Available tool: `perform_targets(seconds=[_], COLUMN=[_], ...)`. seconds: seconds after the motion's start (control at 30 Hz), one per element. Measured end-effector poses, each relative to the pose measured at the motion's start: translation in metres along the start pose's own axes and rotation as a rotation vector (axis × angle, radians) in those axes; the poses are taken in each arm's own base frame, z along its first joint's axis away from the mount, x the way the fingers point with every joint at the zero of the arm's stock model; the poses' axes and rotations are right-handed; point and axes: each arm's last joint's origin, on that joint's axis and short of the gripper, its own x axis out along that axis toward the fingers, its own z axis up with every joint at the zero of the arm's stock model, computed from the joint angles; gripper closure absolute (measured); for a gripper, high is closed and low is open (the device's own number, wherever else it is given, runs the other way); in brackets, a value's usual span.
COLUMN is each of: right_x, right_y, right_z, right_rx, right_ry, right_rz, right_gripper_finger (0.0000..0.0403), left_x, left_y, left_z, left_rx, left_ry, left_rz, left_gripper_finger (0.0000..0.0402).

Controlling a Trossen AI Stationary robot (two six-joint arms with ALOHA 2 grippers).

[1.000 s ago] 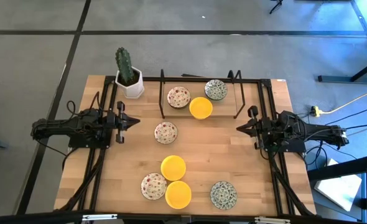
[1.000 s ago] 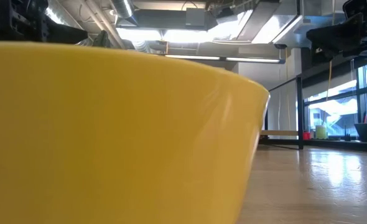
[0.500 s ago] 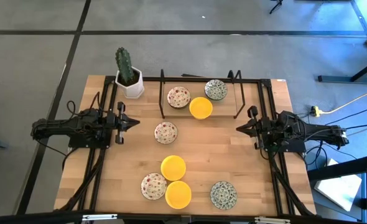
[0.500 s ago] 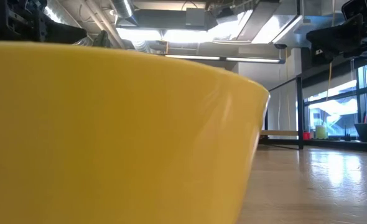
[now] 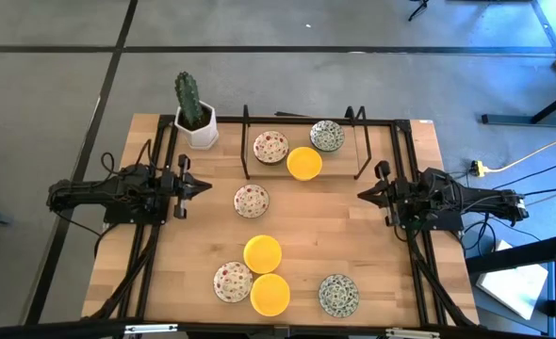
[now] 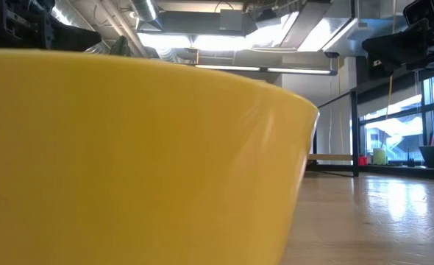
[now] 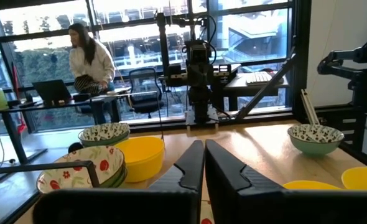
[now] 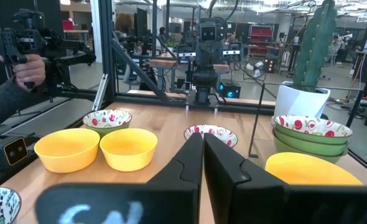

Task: Pick & Place Mini bowls
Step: Stack the yellow bowl on the yellow bowls on the shelf

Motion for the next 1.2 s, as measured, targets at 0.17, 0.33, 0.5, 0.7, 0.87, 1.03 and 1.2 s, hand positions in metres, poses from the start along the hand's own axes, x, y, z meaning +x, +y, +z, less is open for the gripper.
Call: perform_targets(seconds=[0.17, 0.33, 0.5, 0.7, 0.87, 1.03, 1.2], right_x=[0.0000, 0.0000, 0.0000, -0.0002, -0.0012, -0.0010, -0.0007], right_y=[0.0001, 0.0000, 0.0000, -0.0021, -0.0063, -0.0060, -0.0045], right_z=[-0.0012, -0.0014, -0.0010, -0.0042, -0.0085, -0.0076, -0.0076], right_rx=[0.001, 0.001, 0.001, 0.001, 0.003, 0.005, 0.010], right_ry=[0.013, 0.014, 0.011, 0.049, 0.099, 0.090, 0.087], right_rz=[0.001, -0.001, -0.001, -0.080, -0.232, -0.222, -0.168], right_gripper_finger=[0.0387, 0.0387, 0.0387, 0.0387, 0.0387, 0.0387, 0.0387], left_x=[0.0000, 0.0000, 0.0000, -0.0001, -0.0002, -0.0002, -0.0002], left_y=[0.0000, 0.0000, 0.0006, 0.0027, 0.0029, 0.0033, 0.0036], left_z=[0.0000, 0.0004, 0.0003, -0.0007, -0.0008, -0.0025, -0.0017], left_rx=[0.000, 0.007, 0.008, 0.000, 0.012, 0.103, 0.102], left_ry=[0.000, -0.004, -0.002, 0.014, 0.016, 0.040, 0.032], left_rz=[0.000, 0.000, 0.019, 0.096, 0.103, 0.118, 0.125], left_gripper_finger=[0.0392, 0.0394, 0.0389, 0.0398, 0.0397, 0.0394, 0.0399])
